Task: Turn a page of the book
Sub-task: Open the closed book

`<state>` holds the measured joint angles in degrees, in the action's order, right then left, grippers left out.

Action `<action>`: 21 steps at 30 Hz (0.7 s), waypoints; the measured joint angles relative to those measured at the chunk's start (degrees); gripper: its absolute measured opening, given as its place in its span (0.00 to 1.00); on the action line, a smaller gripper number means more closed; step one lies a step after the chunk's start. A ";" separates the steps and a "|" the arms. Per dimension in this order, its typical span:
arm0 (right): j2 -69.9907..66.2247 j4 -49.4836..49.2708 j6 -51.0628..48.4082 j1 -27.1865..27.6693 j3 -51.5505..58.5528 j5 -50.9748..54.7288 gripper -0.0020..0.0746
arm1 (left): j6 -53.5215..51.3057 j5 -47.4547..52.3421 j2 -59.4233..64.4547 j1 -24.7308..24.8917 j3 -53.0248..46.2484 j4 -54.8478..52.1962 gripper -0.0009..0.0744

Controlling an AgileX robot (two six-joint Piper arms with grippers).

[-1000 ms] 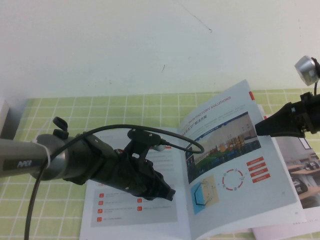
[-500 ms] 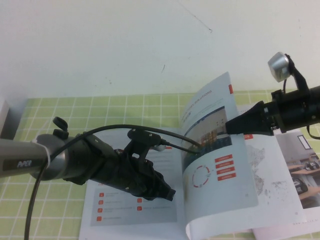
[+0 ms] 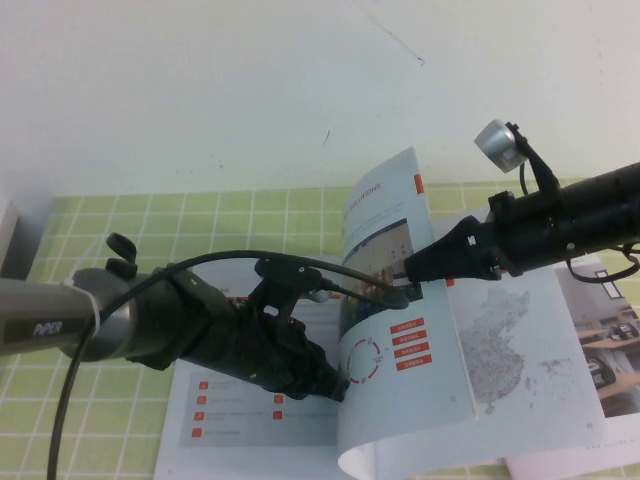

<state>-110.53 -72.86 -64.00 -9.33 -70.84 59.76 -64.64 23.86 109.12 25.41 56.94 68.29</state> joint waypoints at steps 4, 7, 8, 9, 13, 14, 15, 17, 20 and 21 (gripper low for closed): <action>0.00 0.00 -0.42 -0.35 0.00 -0.69 0.16 | 0.00 -3.33 -1.79 0.00 0.00 -2.09 0.01; 0.00 -0.10 -0.84 -0.56 0.00 -0.93 0.16 | 0.25 -5.83 -4.32 0.00 -0.10 -4.08 0.01; 0.00 -0.10 -0.84 -0.56 0.00 -0.93 0.16 | 0.71 -6.39 -5.40 0.00 -0.10 -5.14 0.01; -0.12 -0.13 -0.84 -0.56 0.00 -0.93 0.16 | 1.39 -7.18 -6.50 0.00 -0.10 -6.35 0.01; -1.39 -0.33 -0.92 -0.56 0.00 -0.93 0.15 | 3.35 -9.25 -11.05 0.00 -0.18 -10.61 0.01; -1.69 -0.33 -0.92 -0.56 0.00 -0.93 0.15 | 3.63 -9.25 -12.08 0.00 -0.18 -11.37 0.01; -1.95 -0.45 -0.92 -0.56 0.00 -0.93 0.15 | 3.79 -9.25 -13.42 0.00 -0.18 -12.24 0.01; -2.35 -0.75 -0.92 -0.56 0.00 -0.93 0.15 | 3.79 -8.73 -16.26 0.00 -0.22 -13.09 0.01; -2.59 -1.08 -0.96 -0.56 0.00 -0.93 0.15 | 3.79 -7.78 -20.12 1.58 -0.22 -14.37 0.01; -2.68 -1.22 -0.96 -0.56 0.00 -0.93 0.15 | 3.26 -7.77 -21.23 2.69 -0.22 -14.50 0.01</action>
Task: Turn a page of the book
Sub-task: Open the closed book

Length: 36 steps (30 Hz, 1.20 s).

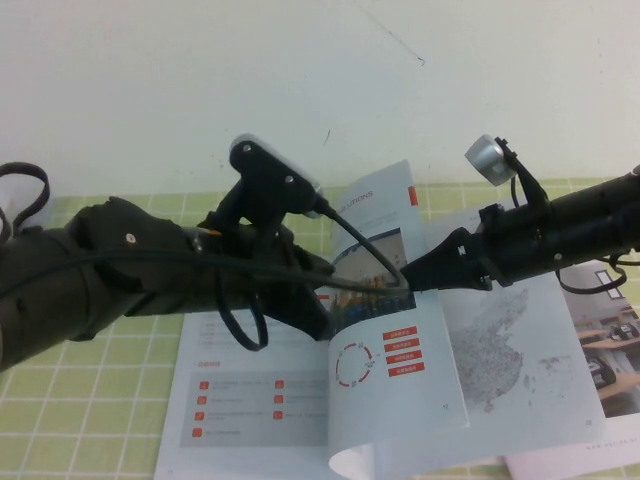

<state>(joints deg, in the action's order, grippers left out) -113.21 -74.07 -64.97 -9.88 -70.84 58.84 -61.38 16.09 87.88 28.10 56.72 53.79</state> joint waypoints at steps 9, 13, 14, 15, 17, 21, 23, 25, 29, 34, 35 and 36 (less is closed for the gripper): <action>-0.25 -0.03 -0.27 0.00 0.00 0.00 0.15 | -5.89 -6.86 0.55 19.03 0.00 -1.63 0.01; -0.25 -0.13 -0.89 0.00 0.00 0.00 0.15 | -8.12 -16.09 4.60 25.50 -0.09 -2.87 0.01; -0.25 -0.13 -1.13 0.00 0.00 0.00 0.15 | -8.99 -17.63 5.50 26.50 -0.09 -3.02 0.01; -0.25 -0.13 -1.13 0.00 0.00 0.00 0.15 | -10.11 -19.22 6.58 27.66 -0.09 -3.02 0.01; -0.25 -0.13 -1.24 0.00 0.00 0.00 0.15 | -12.50 -21.60 8.58 29.71 -0.09 -3.02 0.01; -0.25 -0.13 -2.16 0.00 0.00 0.00 0.15 | -17.79 -26.79 11.72 32.94 -0.09 -3.02 0.01; -0.25 -0.13 -2.41 0.00 0.00 0.00 0.15 | -20.00 -29.57 13.24 34.12 -0.09 -3.23 0.01; -0.25 -0.13 -2.64 0.00 0.00 0.00 0.15 | -21.53 -31.69 14.77 34.57 0.28 -3.23 0.01; -0.25 -0.13 -2.62 0.00 0.00 0.00 0.15 | -24.43 -36.08 18.47 34.67 0.74 -2.12 0.01; -0.25 -0.13 -2.66 -0.04 0.00 0.45 0.17 | -36.24 -39.01 20.82 34.67 0.74 7.37 0.01; -0.25 -0.13 -2.77 -0.04 0.00 0.68 0.21 | -38.32 -39.32 20.92 34.67 0.74 9.49 0.01; -0.25 -0.13 -2.88 -0.04 0.00 0.82 0.26 | -39.59 -39.61 20.92 34.67 0.74 10.82 0.01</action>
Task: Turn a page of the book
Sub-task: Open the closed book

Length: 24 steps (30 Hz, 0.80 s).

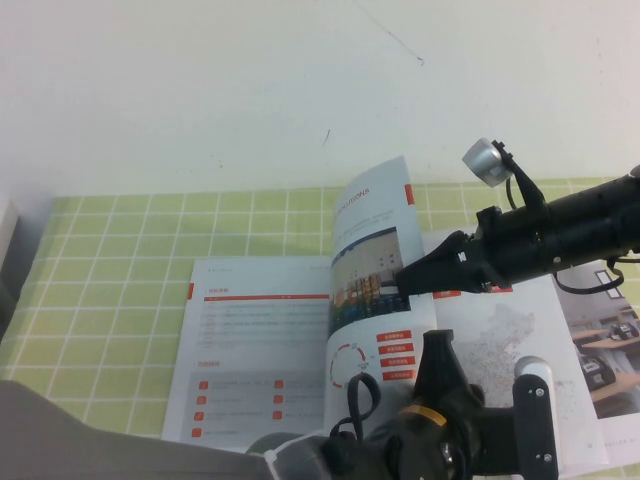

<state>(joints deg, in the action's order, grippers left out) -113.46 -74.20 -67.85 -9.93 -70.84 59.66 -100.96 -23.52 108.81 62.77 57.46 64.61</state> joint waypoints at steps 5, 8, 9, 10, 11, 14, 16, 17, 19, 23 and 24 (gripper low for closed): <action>0.00 0.12 -0.22 0.12 0.00 0.23 0.55 | -2.81 -0.65 0.00 0.00 0.00 3.56 0.01; 0.00 0.12 -0.08 1.28 0.00 0.94 0.63 | -3.08 -0.77 0.00 0.00 0.12 4.71 0.01; 0.00 0.12 0.03 2.07 0.00 1.29 0.64 | -3.08 -1.01 0.00 0.00 0.12 4.99 0.01; 0.00 0.12 0.06 3.04 0.00 1.83 0.65 | -3.08 -1.26 0.00 0.00 0.12 5.26 0.01; 0.00 0.12 0.17 4.17 0.00 2.14 0.65 | -3.08 -1.71 0.00 0.00 0.12 5.61 0.01; 0.00 0.24 0.30 7.40 0.00 2.54 0.63 | -3.08 -2.54 0.00 0.00 0.12 6.25 0.01; 0.00 1.24 0.52 8.99 -0.10 2.41 0.58 | -3.08 -2.77 0.00 0.00 0.12 6.51 0.01; 0.00 2.17 0.65 9.29 -0.09 2.15 0.54 | -3.18 -2.77 0.00 0.00 0.12 6.59 0.01; 0.00 4.78 0.91 9.33 -0.09 1.13 0.44 | -3.18 -2.88 0.00 0.00 0.12 6.74 0.01; -0.79 10.25 2.46 8.63 -0.09 -1.55 0.20 | -4.08 -4.42 0.00 0.00 0.12 8.04 0.01; -1.41 11.16 3.07 8.48 -0.09 -2.04 0.14 | -4.83 -5.10 0.00 0.00 0.12 8.60 0.01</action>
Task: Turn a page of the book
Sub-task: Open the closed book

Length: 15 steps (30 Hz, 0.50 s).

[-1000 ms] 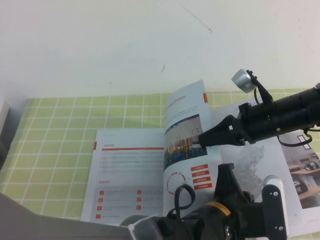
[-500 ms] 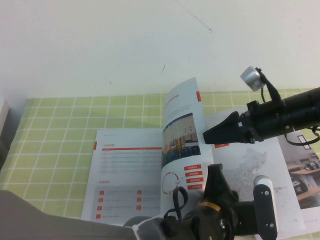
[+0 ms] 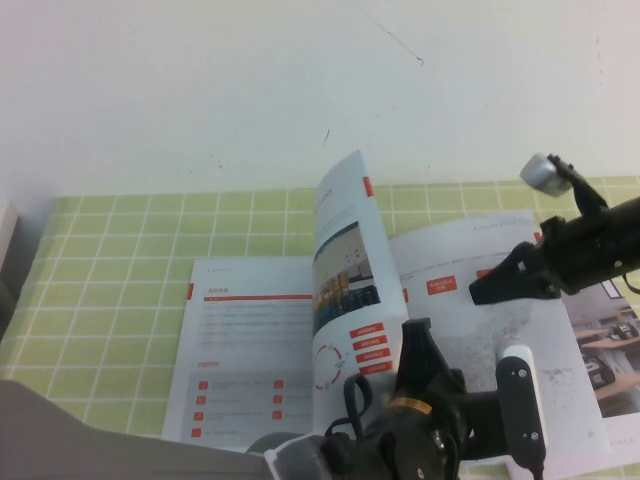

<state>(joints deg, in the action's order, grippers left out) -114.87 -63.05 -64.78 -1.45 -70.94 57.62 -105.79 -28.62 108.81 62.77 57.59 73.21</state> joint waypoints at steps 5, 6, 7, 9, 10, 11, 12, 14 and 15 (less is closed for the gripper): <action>-3.19 5.32 4.29 -0.44 0.00 -2.85 0.04 | -3.87 -4.49 0.00 0.00 0.00 5.95 0.01; -3.67 6.12 4.79 -0.44 0.00 -3.10 0.04 | -4.22 -5.63 0.00 0.00 0.00 7.00 0.01; -3.98 6.79 5.00 -0.44 0.00 -3.36 0.03 | -4.46 -7.08 0.00 0.00 0.00 8.21 0.01; -4.32 7.53 5.84 -0.44 0.00 -3.48 0.03 | -4.71 -9.92 0.00 0.00 0.00 10.40 0.01; -4.37 7.79 6.06 -0.44 0.00 -3.64 0.03 | -4.86 -11.52 0.00 0.00 0.00 11.66 0.01; -4.37 8.02 6.31 -0.44 0.00 -3.75 0.03 | -4.95 -13.07 0.00 0.00 0.00 13.16 0.01; -4.37 7.95 6.42 -0.44 0.00 -3.75 0.03 | -4.95 -14.26 -0.25 0.00 0.00 14.49 0.01; -4.37 8.05 6.55 -0.44 0.00 -3.75 0.02 | -4.95 -15.09 -1.17 -0.12 0.00 18.20 0.01; -4.37 8.16 6.66 -0.44 0.00 -3.75 0.02 | -4.65 -14.97 -1.90 -0.36 0.00 20.50 0.01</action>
<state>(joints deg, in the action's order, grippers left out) -119.24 -54.88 -58.12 -1.88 -70.94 53.87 -110.45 -43.59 106.90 62.41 57.59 93.70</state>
